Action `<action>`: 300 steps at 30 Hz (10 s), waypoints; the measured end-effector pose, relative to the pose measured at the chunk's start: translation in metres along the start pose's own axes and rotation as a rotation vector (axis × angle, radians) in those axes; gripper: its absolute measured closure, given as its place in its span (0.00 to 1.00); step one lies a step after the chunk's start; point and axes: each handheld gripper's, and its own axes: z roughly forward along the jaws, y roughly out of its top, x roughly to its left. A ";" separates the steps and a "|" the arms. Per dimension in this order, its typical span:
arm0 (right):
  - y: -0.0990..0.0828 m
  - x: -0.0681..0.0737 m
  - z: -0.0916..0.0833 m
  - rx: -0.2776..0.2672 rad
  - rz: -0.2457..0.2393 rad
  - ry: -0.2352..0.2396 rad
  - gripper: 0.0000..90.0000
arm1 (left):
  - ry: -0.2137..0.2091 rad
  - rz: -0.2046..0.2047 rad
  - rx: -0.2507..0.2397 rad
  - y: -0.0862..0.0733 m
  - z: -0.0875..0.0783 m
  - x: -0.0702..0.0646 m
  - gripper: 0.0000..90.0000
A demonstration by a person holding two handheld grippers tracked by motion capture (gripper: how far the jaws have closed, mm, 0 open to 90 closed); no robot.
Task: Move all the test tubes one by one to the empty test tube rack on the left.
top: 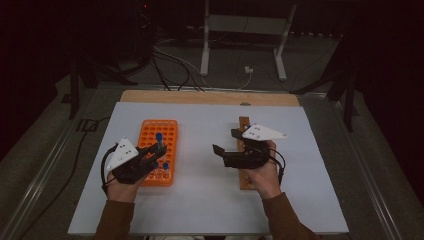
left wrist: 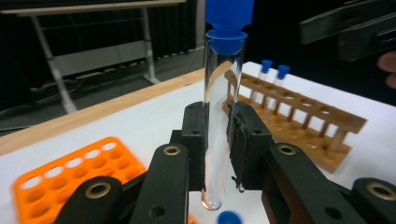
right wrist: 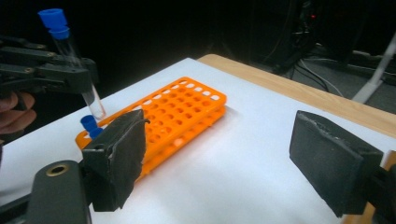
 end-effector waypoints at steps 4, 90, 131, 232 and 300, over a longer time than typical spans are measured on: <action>-0.002 -0.005 -0.005 0.001 0.000 -0.018 0.21 | 0.028 -0.016 0.001 -0.004 -0.004 0.008 0.86; -0.028 -0.039 -0.037 -0.001 0.039 -0.085 0.20 | 0.019 -0.055 0.234 -0.076 -0.013 0.013 0.51; -0.057 -0.080 0.012 0.138 0.076 -0.236 0.60 | 0.043 -0.110 0.106 -0.051 -0.012 0.012 0.02; 0.015 0.011 0.037 0.083 -0.090 0.009 0.86 | -0.001 -0.025 0.143 -0.002 0.028 -0.017 0.04; 0.004 0.005 0.023 0.097 -0.070 0.040 0.18 | 0.128 -0.057 0.123 -0.021 -0.022 0.033 0.86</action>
